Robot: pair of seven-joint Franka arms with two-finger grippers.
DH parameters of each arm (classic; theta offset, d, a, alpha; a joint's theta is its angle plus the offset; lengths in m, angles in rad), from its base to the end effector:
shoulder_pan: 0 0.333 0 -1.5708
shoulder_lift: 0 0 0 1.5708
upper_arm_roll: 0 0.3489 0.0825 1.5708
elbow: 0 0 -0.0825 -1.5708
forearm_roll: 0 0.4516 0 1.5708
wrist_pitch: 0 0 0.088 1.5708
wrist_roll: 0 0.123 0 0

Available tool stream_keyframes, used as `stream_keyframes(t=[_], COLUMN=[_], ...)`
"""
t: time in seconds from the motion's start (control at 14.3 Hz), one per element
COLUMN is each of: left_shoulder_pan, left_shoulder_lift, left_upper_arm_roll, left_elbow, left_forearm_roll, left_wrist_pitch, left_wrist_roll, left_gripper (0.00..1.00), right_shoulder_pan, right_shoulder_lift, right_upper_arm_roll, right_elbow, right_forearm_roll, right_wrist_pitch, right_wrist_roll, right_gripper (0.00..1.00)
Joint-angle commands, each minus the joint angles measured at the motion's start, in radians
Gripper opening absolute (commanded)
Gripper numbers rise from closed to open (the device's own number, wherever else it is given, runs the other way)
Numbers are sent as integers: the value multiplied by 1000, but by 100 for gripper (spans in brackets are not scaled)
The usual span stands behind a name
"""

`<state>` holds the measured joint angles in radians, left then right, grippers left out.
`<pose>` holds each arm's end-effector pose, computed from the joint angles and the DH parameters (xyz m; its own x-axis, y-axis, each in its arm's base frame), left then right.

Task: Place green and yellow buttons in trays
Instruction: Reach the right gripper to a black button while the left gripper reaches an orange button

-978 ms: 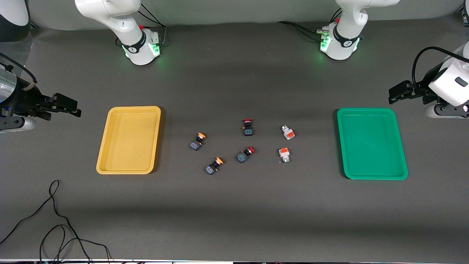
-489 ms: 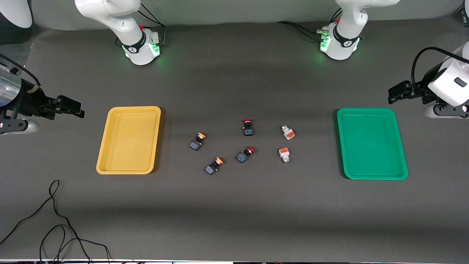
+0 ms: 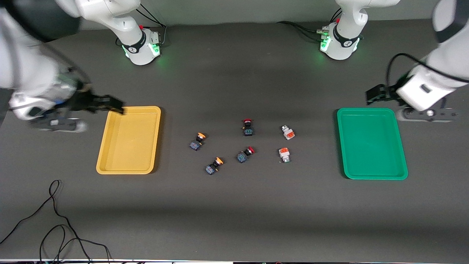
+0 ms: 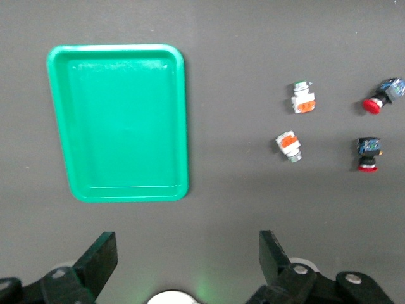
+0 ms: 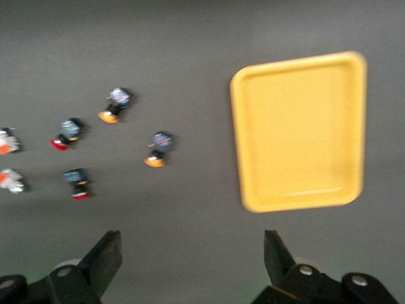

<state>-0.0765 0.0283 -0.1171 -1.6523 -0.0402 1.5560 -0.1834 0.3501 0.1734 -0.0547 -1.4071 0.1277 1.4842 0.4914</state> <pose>0.6098 -0.1238 0.5792 0.9915 -0.0097 -0.1299 -0.0072 -0.9998 0.0199 0.6348 0.2138 0.6107 0.9730 -0.1836 -0.1397 -0.1933 -0.9794 -0.0591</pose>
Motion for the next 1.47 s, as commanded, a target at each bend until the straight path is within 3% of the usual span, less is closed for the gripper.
stream_keyframes(t=[0.0, 0.21, 0.42, 0.56, 0.77, 1.05, 1.4], left_shoulder_pan=[-12, -51, -146, -169, -161, -163, -161], left_shoulder_lift=[-18, 19, 96, 149, 214, 336, 442], left_upper_arm_roll=[-100, -186, -187, -187, -185, -181, -174], left_elbow=[-107, -184, -179, -181, -193, -224, -317], left_forearm_roll=[-6, -6, 3, 8, 16, 25, 56], left_wrist_pitch=[116, 255, 349, 375, 397, 519, 723], left_wrist_roll=[-167, -335, -482, -508, -505, -510, -516], left_gripper=[100, 100, 100, 100, 100, 100, 100], right_shoulder_pan=[113, 184, 210, 213, 208, 205, 198], right_shoulder_lift=[131, 173, 187, 175, 228, 374, 452], right_upper_arm_roll=[-10, -10, -11, -11, -14, -16, -20], right_elbow=[143, 114, -25, -193, -346, -365, -316], right_forearm_roll=[45, 90, 92, 92, 92, 92, 93], right_wrist_pitch=[-27, -4, 39, 182, 393, 514, 608], right_wrist_roll=[278, 417, 441, 441, 438, 427, 438], right_gripper=[100, 99, 99, 99, 98, 98, 98])
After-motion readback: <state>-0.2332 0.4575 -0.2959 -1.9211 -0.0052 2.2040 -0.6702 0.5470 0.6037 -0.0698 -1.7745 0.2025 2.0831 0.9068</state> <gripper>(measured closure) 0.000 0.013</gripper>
